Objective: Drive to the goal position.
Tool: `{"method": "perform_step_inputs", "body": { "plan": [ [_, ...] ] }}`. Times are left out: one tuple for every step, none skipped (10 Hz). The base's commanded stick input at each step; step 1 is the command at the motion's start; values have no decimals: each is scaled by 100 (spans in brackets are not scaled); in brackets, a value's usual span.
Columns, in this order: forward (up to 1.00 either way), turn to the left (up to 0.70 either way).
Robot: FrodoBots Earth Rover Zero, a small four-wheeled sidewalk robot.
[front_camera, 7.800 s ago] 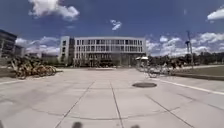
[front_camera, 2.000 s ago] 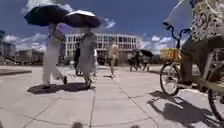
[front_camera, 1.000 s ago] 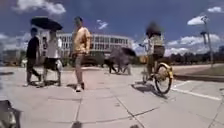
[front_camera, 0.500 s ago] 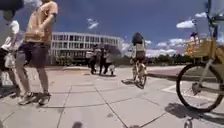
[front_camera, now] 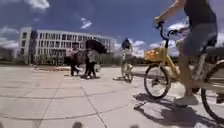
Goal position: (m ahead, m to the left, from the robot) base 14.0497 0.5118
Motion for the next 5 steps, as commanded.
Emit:
{"method": "perform_step_inputs", "body": {
  "plan": [
    [70,0],
    [70,0],
    [70,0],
    [70,0],
    [70,0]
  ]
}}
